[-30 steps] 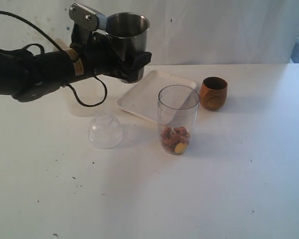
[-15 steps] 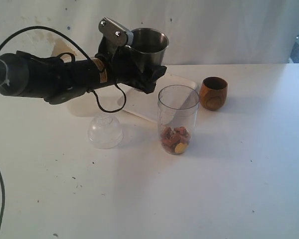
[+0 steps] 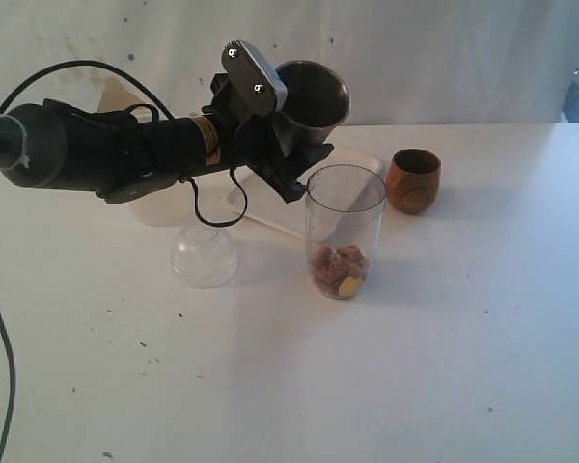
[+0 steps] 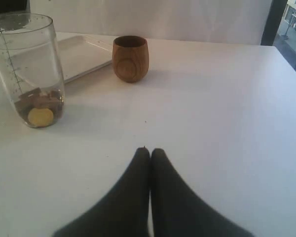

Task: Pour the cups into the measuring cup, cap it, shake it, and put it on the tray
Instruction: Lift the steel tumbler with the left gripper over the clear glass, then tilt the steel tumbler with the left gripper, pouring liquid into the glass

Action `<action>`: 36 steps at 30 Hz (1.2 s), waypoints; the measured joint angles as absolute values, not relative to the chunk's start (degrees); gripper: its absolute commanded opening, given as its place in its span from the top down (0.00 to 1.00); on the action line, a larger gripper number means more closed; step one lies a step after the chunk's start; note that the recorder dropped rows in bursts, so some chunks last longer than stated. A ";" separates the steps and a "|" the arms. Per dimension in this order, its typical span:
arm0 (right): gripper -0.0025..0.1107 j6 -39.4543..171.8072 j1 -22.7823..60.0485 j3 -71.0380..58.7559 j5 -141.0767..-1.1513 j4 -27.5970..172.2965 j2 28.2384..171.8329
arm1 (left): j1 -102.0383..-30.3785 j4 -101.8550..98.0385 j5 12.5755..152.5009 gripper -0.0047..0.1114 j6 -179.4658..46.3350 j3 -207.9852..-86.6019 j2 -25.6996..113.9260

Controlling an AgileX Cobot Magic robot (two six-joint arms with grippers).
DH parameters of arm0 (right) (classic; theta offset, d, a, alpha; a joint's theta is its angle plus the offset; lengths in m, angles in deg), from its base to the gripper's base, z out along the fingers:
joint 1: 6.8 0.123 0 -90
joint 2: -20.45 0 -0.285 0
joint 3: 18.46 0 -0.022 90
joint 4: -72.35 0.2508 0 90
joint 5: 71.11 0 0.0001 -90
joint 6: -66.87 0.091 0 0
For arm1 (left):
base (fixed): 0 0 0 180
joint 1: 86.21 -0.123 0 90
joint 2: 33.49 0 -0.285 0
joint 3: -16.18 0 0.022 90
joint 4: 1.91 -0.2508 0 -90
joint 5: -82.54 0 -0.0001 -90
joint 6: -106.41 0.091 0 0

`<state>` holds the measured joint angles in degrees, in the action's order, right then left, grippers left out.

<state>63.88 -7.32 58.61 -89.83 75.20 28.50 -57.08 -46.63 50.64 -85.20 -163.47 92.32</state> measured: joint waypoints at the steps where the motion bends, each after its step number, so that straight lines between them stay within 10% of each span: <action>1: 0.98 63.88 -7.32 58.61 -89.83 75.20 28.50 | -57.08 -46.67 50.75 0.96 -84.59 -163.47 92.32; 36: 0.98 65.39 -7.32 58.61 -89.83 75.20 28.50 | -57.08 -46.79 49.53 0.96 -46.81 -163.47 92.32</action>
<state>65.39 -7.32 58.61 -89.83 75.20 28.50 -57.08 -46.79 49.53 -46.81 -163.47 92.32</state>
